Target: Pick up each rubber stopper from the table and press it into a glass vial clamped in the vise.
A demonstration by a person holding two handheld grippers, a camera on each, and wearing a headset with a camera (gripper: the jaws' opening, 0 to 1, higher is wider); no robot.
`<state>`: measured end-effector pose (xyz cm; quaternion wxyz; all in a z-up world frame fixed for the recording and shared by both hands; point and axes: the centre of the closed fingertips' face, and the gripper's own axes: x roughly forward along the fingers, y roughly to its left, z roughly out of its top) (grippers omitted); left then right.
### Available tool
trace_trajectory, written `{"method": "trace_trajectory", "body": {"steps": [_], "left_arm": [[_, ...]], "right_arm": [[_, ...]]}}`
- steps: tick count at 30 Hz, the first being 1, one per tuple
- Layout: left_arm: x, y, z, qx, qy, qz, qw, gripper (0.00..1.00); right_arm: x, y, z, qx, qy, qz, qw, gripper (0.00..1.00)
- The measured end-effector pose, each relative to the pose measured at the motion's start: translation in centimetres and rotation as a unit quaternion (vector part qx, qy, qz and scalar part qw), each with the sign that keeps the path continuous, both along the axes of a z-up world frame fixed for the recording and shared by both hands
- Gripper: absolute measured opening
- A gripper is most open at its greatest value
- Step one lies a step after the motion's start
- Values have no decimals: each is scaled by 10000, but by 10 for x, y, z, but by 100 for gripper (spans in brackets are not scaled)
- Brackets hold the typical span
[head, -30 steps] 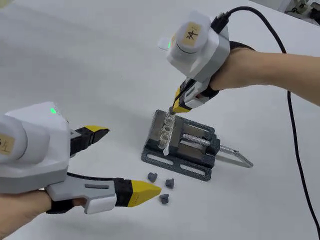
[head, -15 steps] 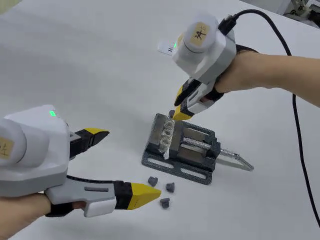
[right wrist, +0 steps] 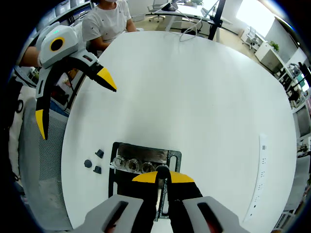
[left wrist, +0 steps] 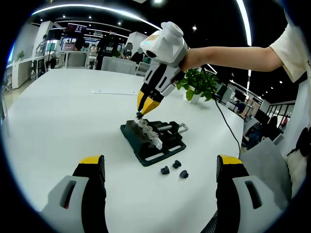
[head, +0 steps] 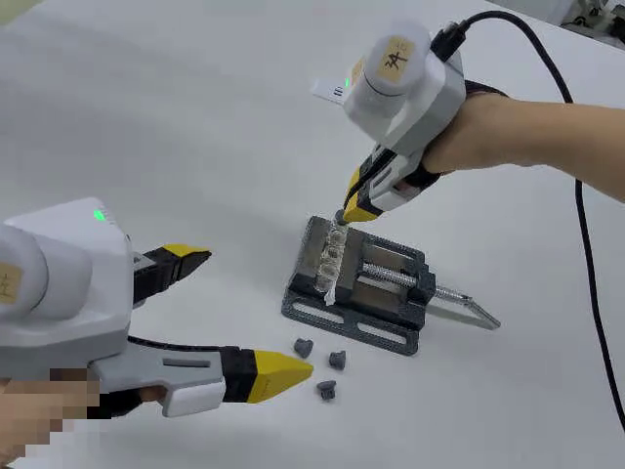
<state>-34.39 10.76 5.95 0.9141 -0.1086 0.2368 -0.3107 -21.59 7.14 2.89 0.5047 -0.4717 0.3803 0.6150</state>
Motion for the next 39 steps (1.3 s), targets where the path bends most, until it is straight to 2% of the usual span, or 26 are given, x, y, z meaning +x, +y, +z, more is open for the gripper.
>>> {"method": "trace_trajectory", "body": {"steps": [6, 17, 20, 24, 25, 27, 29, 31, 32, 33, 36, 37, 38, 39], "left_arm": [[0, -1, -1, -6, 15, -11, 10000, 95], [1, -3, -3, -33, 42, -22, 10000, 95], [2, -3, -4, -40, 53, -3, 10000, 95], [2, -3, -5, -33, 64, -25, 10000, 95], [2, -3, -5, -29, 64, -30, 10000, 95], [2, -3, -4, -41, 62, -19, 10000, 95], [2, -3, -5, -56, 72, 0, 10000, 95], [2, -3, -5, -52, 77, 2, 10000, 95], [2, -4, -6, -56, 83, -14, 9999, 95], [2, -4, -6, -48, 76, -21, 10000, 95], [3, -4, -5, -45, 74, -15, 10000, 95], [3, -4, -4, -51, 67, -10, 10000, 95], [3, -4, -4, -51, 63, -3, 10000, 95], [3, -4, -4, -53, 75, -5, 10000, 95]], "right_arm": [[-2, -1, -1, 1, 118, -49, 9999, 1], [-4, 0, -1, -275, 35, 164, 9995, 1], [-3, -1, -1, -301, 43, 12, 9995, 0], [-3, 0, -1, -355, 66, 39, 9993, 0], [-4, 0, -2, -370, 80, -133, 9992, 0], [-2, 2, -2, -401, -94, 245, 9989, 0], [-6, 1, -2, -392, -24, -18, 9992, 0], [-5, 0, -2, -399, -48, -9, 9992, 0], [-5, 0, -2, -434, -120, 176, 9988, 0], [-5, 1, -2, -447, -83, 54, 9990, 0], [-5, 0, -3, -612, -90, -1, 9981, 0], [-4, 0, -4, -718, -230, 263, 9968, 0], [-6, 1, -5, -704, -192, 139, 9972, 0], [-7, 0, -5, -728, -232, 171, 9969, 0]]}}
